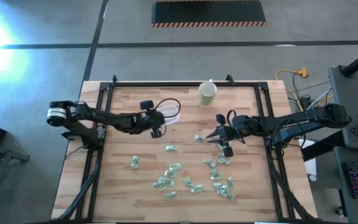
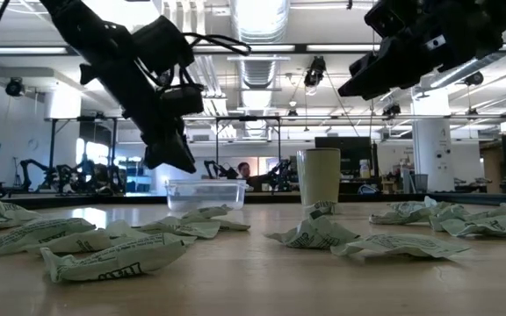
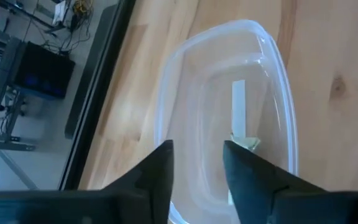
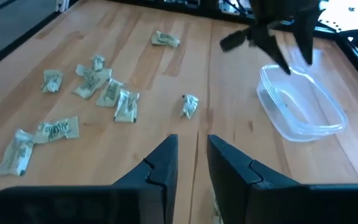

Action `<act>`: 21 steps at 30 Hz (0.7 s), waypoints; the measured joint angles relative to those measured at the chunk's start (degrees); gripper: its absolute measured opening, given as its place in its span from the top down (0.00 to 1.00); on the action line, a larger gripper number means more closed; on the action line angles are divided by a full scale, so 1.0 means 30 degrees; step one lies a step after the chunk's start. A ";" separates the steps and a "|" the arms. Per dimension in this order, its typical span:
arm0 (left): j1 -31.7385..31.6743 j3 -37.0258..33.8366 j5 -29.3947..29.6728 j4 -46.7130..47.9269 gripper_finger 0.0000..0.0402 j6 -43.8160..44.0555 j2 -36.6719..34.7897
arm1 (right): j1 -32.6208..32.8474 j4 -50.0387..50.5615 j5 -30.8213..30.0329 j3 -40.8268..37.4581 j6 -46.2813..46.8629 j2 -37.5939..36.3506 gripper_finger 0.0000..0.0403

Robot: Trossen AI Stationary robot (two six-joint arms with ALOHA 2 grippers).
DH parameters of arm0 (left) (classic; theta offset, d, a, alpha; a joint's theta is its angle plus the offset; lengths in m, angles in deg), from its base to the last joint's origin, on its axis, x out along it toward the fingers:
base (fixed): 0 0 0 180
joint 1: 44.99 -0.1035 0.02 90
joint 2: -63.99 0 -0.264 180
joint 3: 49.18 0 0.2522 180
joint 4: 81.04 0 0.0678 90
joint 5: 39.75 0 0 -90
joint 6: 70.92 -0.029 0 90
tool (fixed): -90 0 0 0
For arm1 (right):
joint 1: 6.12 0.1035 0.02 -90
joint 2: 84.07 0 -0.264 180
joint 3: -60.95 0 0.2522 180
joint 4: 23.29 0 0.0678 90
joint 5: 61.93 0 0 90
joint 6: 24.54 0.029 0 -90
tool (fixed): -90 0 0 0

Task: Pick and place Stevia / Truvia into bins
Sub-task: Put the stevia packet into the transparent container

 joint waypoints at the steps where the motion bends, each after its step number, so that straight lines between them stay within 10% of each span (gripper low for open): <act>1: 0.0093 0.0000 0.0000 0.0000 0.67 0.0244 -0.0265 | 0.0000 -0.0128 -0.0018 -0.0171 -0.0078 -0.0004 0.80; 21: 0.7491 -0.0044 -0.2745 0.2292 0.64 0.1355 -0.7656 | -0.0044 -0.0566 -0.5485 0.1722 -0.1297 0.8043 0.76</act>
